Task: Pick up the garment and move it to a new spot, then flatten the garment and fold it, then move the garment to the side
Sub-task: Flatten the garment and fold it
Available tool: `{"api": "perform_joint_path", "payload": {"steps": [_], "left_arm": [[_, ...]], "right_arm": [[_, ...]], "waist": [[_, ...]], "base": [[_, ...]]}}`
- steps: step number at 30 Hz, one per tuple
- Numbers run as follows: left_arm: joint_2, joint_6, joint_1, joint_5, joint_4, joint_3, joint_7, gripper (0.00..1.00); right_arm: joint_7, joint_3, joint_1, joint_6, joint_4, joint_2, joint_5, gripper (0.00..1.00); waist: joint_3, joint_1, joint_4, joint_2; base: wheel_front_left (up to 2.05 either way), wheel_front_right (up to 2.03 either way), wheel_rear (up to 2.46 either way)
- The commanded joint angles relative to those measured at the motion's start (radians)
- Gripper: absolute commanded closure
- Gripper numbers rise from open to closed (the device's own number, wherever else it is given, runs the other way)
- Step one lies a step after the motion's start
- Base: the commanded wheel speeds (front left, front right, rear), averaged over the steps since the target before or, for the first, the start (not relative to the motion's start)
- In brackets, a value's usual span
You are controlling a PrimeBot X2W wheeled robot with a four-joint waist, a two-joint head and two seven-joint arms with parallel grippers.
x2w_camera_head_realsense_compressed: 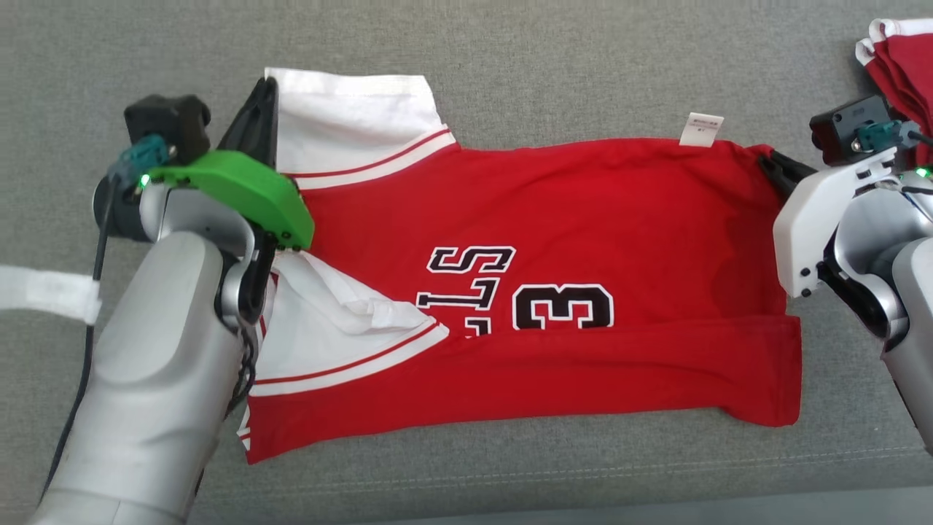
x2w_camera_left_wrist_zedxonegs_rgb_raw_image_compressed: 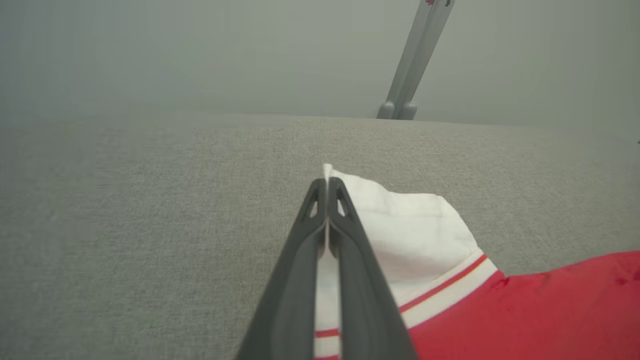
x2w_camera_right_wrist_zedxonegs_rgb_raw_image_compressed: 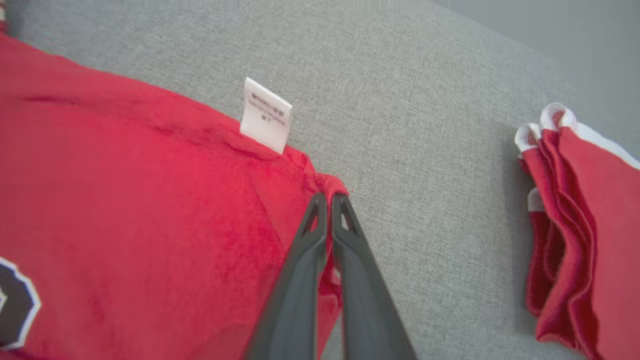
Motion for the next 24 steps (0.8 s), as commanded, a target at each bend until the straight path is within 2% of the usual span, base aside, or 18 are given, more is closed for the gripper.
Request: {"api": "perform_joint_path", "payload": {"steps": [1, 8, 9, 11, 17, 24], "left_arm": [[0.019, 0.021, 0.053, -0.012, -0.054, 0.007, 0.009, 1.00], [0.118, 0.162, 0.342, -0.016, -0.464, 0.012, 0.148, 1.00], [0.135, 0.197, 0.414, -0.030, -0.564, 0.017, 0.188, 1.00], [0.160, 0.232, 0.476, -0.023, -0.648, 0.019, 0.220, 1.00], [0.201, 0.298, 0.605, -0.029, -0.791, 0.020, 0.284, 1.00], [0.191, 0.329, 0.699, -0.058, -0.833, 0.011, 0.309, 1.00]], "right_arm": [[-0.011, 0.003, 0.020, -0.002, -0.006, -0.010, 0.014, 1.00], [-0.056, 0.034, 0.063, -0.002, -0.031, -0.066, 0.056, 1.00], [-0.063, 0.048, 0.076, -0.002, -0.035, -0.081, 0.070, 1.00], [-0.072, 0.056, 0.085, -0.002, -0.037, -0.097, 0.081, 1.00], [-0.063, 0.109, 0.111, -0.002, -0.038, -0.148, 0.109, 1.00], [-0.055, 0.231, 0.114, -0.002, -0.047, -0.224, 0.143, 1.00]], "waist": [[-0.036, 0.0000, 0.011, 0.0000], [-0.075, 0.0000, 0.015, 0.0000], [-0.085, 0.0000, 0.018, 0.0000], [-0.094, 0.0000, 0.018, 0.0000], [-0.127, 0.0000, 0.021, 0.0000], [-0.150, 0.0000, 0.033, 0.0000]], "base": [[0.00, 0.00, 0.00], [0.00, 0.00, 0.00], [0.00, 0.00, 0.00], [0.00, 0.00, 0.00], [0.00, 0.00, 0.00], [0.00, 0.00, 0.00]]}}
